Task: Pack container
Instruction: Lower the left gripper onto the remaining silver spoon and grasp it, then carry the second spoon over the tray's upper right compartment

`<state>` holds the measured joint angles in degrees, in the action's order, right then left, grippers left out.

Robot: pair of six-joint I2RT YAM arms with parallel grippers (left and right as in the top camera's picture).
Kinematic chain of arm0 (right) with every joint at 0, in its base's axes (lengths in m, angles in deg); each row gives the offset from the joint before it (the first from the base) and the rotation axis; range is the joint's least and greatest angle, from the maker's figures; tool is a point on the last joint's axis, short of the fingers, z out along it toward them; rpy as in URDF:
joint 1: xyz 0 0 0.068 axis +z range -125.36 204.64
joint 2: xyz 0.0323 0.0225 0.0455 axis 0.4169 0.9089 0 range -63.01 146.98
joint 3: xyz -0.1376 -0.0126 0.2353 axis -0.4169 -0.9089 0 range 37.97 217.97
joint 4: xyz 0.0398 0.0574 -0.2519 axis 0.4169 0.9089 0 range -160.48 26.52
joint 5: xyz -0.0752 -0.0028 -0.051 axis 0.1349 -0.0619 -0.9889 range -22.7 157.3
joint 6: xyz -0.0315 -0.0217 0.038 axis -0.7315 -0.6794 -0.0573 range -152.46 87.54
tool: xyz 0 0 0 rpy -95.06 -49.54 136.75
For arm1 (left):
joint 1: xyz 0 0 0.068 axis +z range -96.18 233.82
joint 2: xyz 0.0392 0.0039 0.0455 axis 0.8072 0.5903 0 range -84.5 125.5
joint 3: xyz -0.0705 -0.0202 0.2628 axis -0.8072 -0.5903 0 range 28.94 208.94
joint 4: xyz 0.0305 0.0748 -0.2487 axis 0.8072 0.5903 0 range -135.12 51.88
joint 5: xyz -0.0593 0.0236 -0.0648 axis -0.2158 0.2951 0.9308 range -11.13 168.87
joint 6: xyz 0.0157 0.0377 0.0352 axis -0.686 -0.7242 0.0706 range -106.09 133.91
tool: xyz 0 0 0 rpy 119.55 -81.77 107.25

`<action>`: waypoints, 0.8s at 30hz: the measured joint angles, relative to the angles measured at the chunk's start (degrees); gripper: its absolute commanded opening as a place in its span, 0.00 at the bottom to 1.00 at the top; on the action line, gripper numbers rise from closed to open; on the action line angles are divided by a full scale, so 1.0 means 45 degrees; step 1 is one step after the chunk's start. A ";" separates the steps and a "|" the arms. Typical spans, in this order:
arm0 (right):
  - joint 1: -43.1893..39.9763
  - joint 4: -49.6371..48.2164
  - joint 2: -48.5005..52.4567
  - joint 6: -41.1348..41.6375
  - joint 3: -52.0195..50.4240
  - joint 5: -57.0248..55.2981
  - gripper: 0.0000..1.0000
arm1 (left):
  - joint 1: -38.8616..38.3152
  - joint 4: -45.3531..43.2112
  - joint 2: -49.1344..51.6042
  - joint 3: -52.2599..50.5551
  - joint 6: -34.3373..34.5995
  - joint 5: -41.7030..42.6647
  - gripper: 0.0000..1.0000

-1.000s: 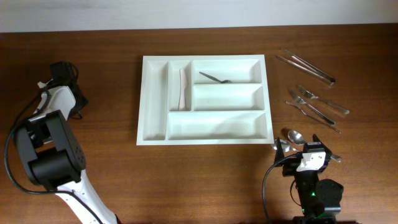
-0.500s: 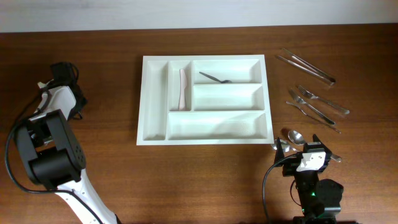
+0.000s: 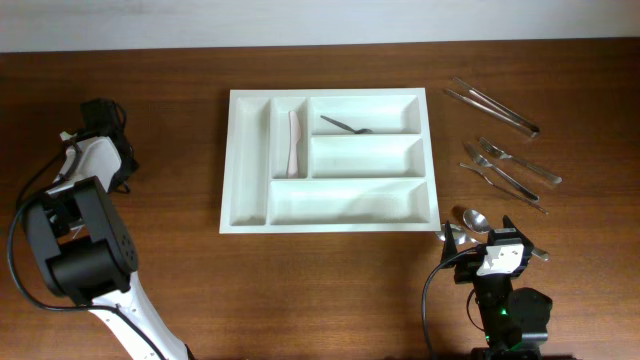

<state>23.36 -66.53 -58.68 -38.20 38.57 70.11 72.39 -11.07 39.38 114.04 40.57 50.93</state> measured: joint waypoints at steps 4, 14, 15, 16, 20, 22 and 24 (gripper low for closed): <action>0.0000 0.0000 0.0000 -0.0010 0.0000 0.0000 0.99 | -0.0034 0.0291 -0.0321 0.0010 0.0000 0.0063 0.02; 0.0000 0.0000 0.0000 0.0000 0.0000 0.0000 0.99 | -0.1307 0.0316 -0.3390 0.0005 -0.0175 0.0845 0.02; 0.0000 0.0000 0.0005 -0.0010 0.0000 0.0000 0.99 | -0.1608 0.0165 -0.3750 0.0005 -0.0335 0.0957 0.02; 0.0000 0.0000 0.0005 -0.0005 0.0000 0.0000 0.98 | -0.1914 0.0015 -0.4061 0.0010 -0.0495 0.1073 0.02; 0.0000 0.0000 0.0005 -0.0005 0.0000 0.0000 0.99 | -0.3497 -0.1117 -0.5129 0.0005 -0.1229 0.1486 0.02; 0.0000 0.0000 0.0000 0.0000 0.0000 0.0000 0.98 | -0.4347 -0.1953 -0.5469 0.0005 -0.1797 0.2142 0.02; 0.0000 0.0000 0.0000 -0.0005 0.0000 0.0000 0.99 | -0.5192 -0.3060 -0.5629 0.0010 -0.2652 0.3196 0.02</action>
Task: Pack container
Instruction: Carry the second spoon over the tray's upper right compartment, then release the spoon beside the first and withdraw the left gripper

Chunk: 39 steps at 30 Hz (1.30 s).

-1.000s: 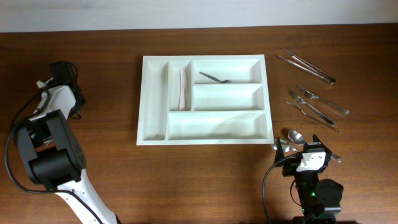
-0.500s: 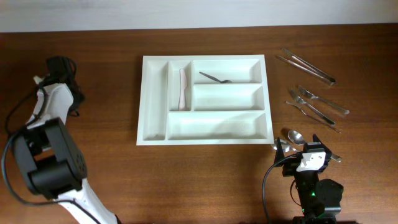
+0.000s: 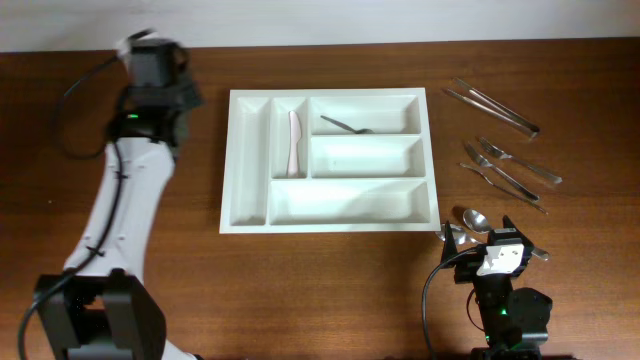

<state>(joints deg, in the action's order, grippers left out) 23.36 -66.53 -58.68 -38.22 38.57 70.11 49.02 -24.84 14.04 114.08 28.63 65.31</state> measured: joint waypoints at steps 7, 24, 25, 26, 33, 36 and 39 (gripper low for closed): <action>0.0000 0.0000 0.0005 0.0010 0.0000 0.0000 0.99 | -0.2754 -0.3823 0.0291 0.0010 -0.2783 0.1933 0.02; 0.0000 0.0000 0.0005 -0.0005 0.0000 0.0000 0.99 | -0.6387 -0.7533 0.4464 0.0015 -0.3905 0.2866 0.02; 0.0000 0.0000 0.0005 0.0005 0.0000 0.0000 0.99 | -0.6436 -0.7495 0.4464 0.0015 -0.3900 0.2783 0.02; 0.0000 0.0000 0.0005 0.0000 0.0000 0.0000 0.99 | -0.6460 -0.7480 0.4464 0.0019 -0.3895 0.2681 0.02; 0.0000 0.0000 0.0005 0.0010 0.0000 0.0000 0.99 | -0.6479 -0.6591 0.4459 0.0024 -0.3745 0.2210 0.02; 0.0000 0.0000 0.0005 0.0000 0.0000 0.0000 0.99 | -0.6479 -0.6441 0.4464 0.0024 -0.3643 0.2186 0.02; 0.0000 0.0000 0.0005 0.0005 0.0000 0.0000 0.99 | -0.6479 -0.6407 0.4464 0.0024 -0.3599 0.2152 0.02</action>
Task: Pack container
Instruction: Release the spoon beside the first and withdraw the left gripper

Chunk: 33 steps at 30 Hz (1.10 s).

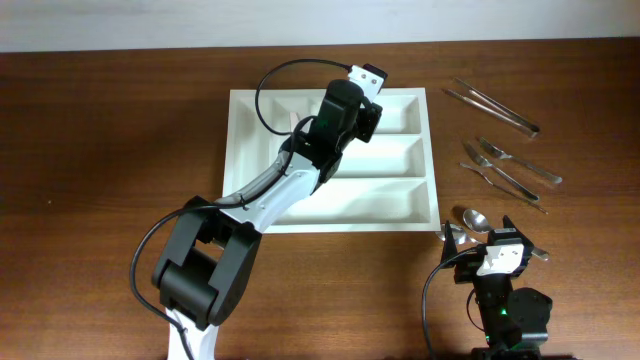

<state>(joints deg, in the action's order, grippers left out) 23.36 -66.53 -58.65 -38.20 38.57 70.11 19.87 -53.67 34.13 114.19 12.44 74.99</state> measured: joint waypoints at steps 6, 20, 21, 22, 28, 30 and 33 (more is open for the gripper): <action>0.0000 0.0000 0.0000 -0.0005 0.0000 0.0000 0.99 | 0.0000 0.0092 0.0000 0.0000 0.0039 -0.0019 0.99; 0.0000 0.0000 0.0000 0.0005 0.0000 0.0000 0.99 | 0.1501 0.7441 -0.1428 0.2035 0.0403 -0.1724 0.99; 0.0000 -0.0005 0.0000 0.0000 0.0000 0.0000 0.99 | 0.2011 0.7956 -0.1875 0.2059 0.0505 -0.1627 0.99; 0.0000 -0.0005 0.0000 0.0000 0.0000 0.0000 0.99 | 0.2506 0.8427 -0.2283 0.2089 0.0593 -0.1394 0.99; 0.0000 0.0000 0.0000 0.0005 0.0000 0.0000 0.99 | 0.5989 1.1079 -0.4614 0.2453 0.0175 0.1001 0.99; 0.0000 0.0000 0.0000 -0.0010 0.0000 0.0000 0.99 | 0.6989 1.2220 -0.5129 0.2492 -0.0423 0.1787 0.99; 0.0000 0.0000 0.0000 -0.0005 0.0000 0.0000 0.99 | 0.8262 1.4144 -0.5552 0.2511 -0.1530 0.2730 1.00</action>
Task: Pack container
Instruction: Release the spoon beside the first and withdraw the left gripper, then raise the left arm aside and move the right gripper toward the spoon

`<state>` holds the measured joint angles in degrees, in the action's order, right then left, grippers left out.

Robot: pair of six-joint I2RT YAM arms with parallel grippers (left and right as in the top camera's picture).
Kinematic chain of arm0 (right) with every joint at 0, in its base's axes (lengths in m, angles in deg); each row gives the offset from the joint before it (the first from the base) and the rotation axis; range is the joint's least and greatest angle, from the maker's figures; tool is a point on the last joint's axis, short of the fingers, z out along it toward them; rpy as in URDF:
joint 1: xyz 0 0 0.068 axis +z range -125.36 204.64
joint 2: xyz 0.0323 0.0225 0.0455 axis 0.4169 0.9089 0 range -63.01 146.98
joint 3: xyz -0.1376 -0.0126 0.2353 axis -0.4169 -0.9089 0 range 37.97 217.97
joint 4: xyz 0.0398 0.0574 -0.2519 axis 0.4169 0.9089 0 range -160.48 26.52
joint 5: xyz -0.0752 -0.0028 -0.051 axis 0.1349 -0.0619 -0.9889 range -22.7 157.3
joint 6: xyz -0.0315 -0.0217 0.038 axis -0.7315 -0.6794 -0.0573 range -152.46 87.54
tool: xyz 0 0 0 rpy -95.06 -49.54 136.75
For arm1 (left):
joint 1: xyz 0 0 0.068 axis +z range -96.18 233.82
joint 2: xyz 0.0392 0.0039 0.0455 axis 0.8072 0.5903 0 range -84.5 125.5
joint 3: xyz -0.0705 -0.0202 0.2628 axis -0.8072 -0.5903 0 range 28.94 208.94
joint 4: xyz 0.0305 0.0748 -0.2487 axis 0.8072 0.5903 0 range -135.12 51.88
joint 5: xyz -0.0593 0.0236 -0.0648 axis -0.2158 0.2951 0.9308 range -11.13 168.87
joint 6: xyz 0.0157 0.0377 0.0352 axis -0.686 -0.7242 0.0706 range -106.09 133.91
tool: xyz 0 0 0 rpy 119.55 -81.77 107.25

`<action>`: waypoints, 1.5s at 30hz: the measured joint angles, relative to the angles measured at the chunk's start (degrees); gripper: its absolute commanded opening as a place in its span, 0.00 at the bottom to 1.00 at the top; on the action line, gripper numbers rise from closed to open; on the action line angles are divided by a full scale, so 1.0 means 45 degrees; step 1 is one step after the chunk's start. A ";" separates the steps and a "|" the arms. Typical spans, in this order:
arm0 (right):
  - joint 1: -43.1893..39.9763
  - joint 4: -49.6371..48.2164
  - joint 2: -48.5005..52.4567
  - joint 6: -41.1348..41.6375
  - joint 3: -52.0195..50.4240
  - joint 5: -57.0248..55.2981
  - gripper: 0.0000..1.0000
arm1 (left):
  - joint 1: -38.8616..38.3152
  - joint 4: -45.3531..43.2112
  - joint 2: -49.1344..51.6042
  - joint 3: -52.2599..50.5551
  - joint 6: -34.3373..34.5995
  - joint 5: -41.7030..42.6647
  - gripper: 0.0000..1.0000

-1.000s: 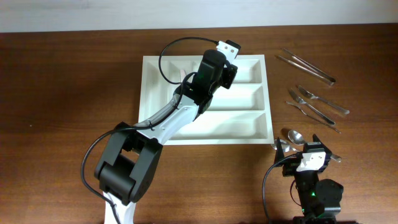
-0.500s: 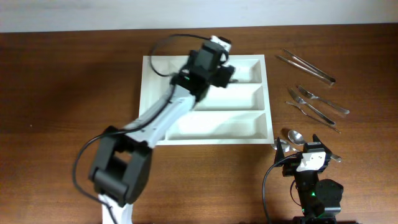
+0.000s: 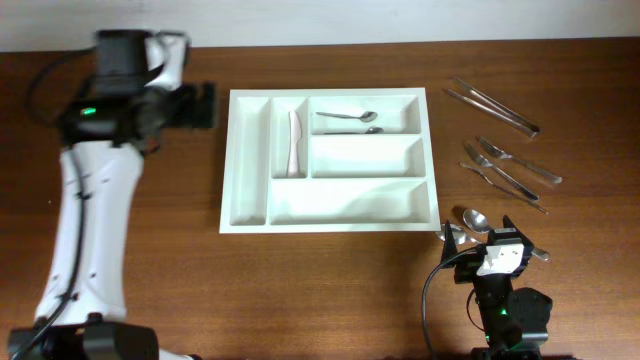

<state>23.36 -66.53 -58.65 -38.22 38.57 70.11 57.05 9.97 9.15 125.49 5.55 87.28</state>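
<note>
The white compartment tray (image 3: 328, 215) lies mid-table. Its top right compartment holds two spoons: one (image 3: 346, 115) along the far side and another (image 3: 371, 130) just nearer. A pale knife (image 3: 294, 140) lies in the second narrow slot. My left gripper (image 3: 207, 105) hovers just left of the tray's far left corner, looks open, and holds nothing that I can see. My right gripper (image 3: 478, 232) rests at the near right edge, its fingers too small to read. A loose spoon (image 3: 473, 218) lies right by it.
Right of the tray lie loose cutlery pieces: tongs (image 3: 492, 108) at the far right, then forks and a knife (image 3: 505, 167) nearer. The left arm's white links run down the left side of the table.
My left gripper has moved from above the tray's top right compartment to the left of the tray. That compartment now shows two spoons. The right arm has not moved.
The left arm sat folded at the left edge, with one spoon in the top right compartment. Then its gripper was raised at the far left, then over that compartment. Now it is back at the left and a second spoon lies there.
</note>
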 measured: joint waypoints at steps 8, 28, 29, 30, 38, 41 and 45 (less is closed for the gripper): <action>0.0000 0.0000 0.0000 0.0005 0.0000 0.0000 0.99 | 0.1015 0.1719 -0.0097 -0.0005 -0.2579 0.1797 0.99; 0.0000 0.0000 0.0000 0.0005 0.0000 0.0000 0.99 | 0.0991 0.1715 -0.0126 -0.0005 -0.3400 0.1996 0.99; 0.0000 0.0000 0.0000 0.0005 0.0000 0.0000 0.99 | 0.0991 0.1715 -0.0126 -0.0005 -0.3400 0.1996 0.99; 0.0000 0.0000 0.0000 0.0005 0.0000 0.0000 0.99 | 0.0991 0.1715 -0.0126 -0.0005 -0.3400 0.1996 0.99; 0.0000 -0.0005 0.0000 0.0010 0.0000 0.0019 0.99 | 0.0991 0.1715 -0.0126 -0.0005 -0.3439 0.1996 0.99; 0.0000 -0.0005 0.0000 0.0005 0.0000 0.0058 0.99 | 0.0991 0.1715 -0.0126 -0.0005 -0.3449 0.1996 0.99; 0.0000 -0.0010 0.0000 0.0010 0.0000 0.0097 0.99 | 0.0991 0.1715 -0.0126 -0.0005 -0.3487 0.1996 0.99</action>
<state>23.36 -66.58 -58.65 -38.18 38.57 70.55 61.51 17.69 8.58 125.47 -10.14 96.26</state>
